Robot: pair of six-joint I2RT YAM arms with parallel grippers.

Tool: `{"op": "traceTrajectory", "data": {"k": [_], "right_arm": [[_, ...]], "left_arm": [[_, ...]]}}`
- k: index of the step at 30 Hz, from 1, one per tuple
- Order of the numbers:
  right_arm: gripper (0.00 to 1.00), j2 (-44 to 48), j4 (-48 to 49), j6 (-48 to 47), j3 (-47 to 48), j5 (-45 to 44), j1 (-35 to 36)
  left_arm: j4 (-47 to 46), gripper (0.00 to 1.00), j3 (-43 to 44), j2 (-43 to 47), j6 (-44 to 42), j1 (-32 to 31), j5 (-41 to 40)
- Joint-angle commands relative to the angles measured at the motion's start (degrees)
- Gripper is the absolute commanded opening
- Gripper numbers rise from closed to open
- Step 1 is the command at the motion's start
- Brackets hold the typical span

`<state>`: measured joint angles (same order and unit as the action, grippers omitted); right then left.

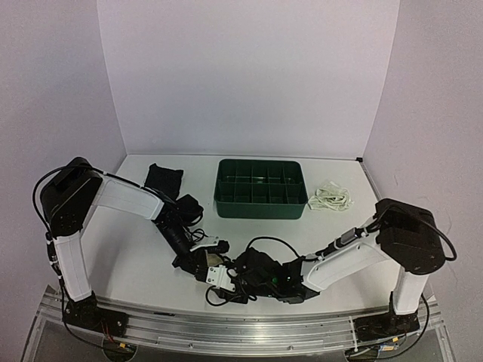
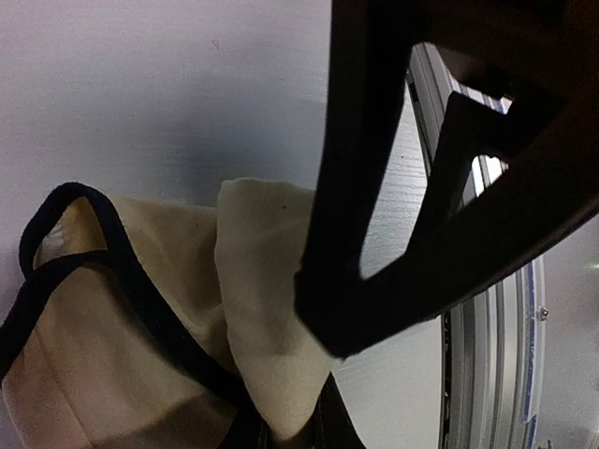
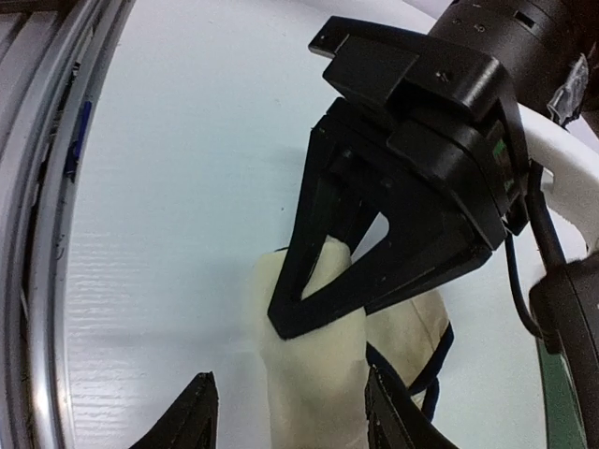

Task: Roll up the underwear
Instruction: Roll the underwear to the center of the board.

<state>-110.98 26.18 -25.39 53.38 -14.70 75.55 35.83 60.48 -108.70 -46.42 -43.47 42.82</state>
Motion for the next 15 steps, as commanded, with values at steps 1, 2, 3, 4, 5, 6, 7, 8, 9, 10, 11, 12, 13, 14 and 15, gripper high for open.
{"op": "traceTrajectory", "data": {"k": [1, 2, 3, 4, 5, 6, 7, 8, 9, 10, 11, 12, 13, 14, 15], "right_arm": [[0.48, -3.8, -1.2, -3.9, 4.0, -4.3, -0.1], [0.47, -4.4, -2.0, -4.1, 4.5, -4.6, -0.2], [0.45, -5.0, -3.0, -4.0, 5.0, -4.8, -0.3], [0.42, -5.5, -4.1, -3.7, 5.4, -4.9, -0.4], [0.38, -5.9, -5.0, -3.2, 5.8, -4.9, -0.6], [0.34, -6.5, -5.9, -2.6, 6.1, -5.0, -0.7], [0.28, -6.8, -6.9, -2.1, 6.4, -5.2, -0.7], [0.21, -7.1, -8.0, -1.3, 6.6, -5.2, -0.7], [0.15, -7.1, -9.4, -0.5, 6.9, -4.8, -0.7], [0.08, -7.1, -11.0, 0.4, 7.4, -4.3, -0.7], [0.03, -7.0, -12.9, 1.6, 8.0, -3.7, -0.7], [0.00, -6.8, -14.7, 2.7, 8.9, -2.9, -0.7], [0.00, -6.4, -17.8, 4.9, 9.6, -1.9, -0.7], [0.00, -6.1, -21.0, 7.1, 10.4, -0.8, -0.7], [0.00, -5.6, -23.6, 9.2, 11.2, 0.9, -0.9]], "left_arm": [[2.2, 0.00, 1.4, -1.9, 0.3, 0.1, 0.1], [2.2, 0.00, 1.5, -2.0, 0.3, 0.1, 0.1], [2.3, 0.00, 1.5, -2.1, 0.0, 0.1, 0.2], [2.4, 0.00, 1.6, -2.2, -0.2, 0.1, 0.1], [2.5, 0.00, 1.6, -2.3, -0.4, 0.1, 0.0], [2.6, 0.00, 1.7, -2.4, -0.5, 0.1, 0.0], [2.7, 0.00, 1.7, -2.5, -0.7, 0.1, -0.1], [2.7, 0.00, 1.7, -2.5, -0.9, 0.2, 0.0], [2.8, 0.00, 1.6, -2.4, -0.9, 0.2, 0.1], [2.7, 0.01, 1.6, -2.2, -1.1, 0.2, 0.2], [2.7, 0.04, 1.5, -1.8, -1.3, 0.2, 0.2], [2.5, 0.18, 1.3, -1.0, -1.3, 0.4, 0.2], [1.9, 0.34, 0.8, 0.5, -1.5, 0.9, 0.5], [1.3, 0.50, 0.2, 2.0, -1.7, 1.5, 0.8], [-0.6, 0.58, -0.6, 4.6, -2.1, 2.8, 1.2]]}}
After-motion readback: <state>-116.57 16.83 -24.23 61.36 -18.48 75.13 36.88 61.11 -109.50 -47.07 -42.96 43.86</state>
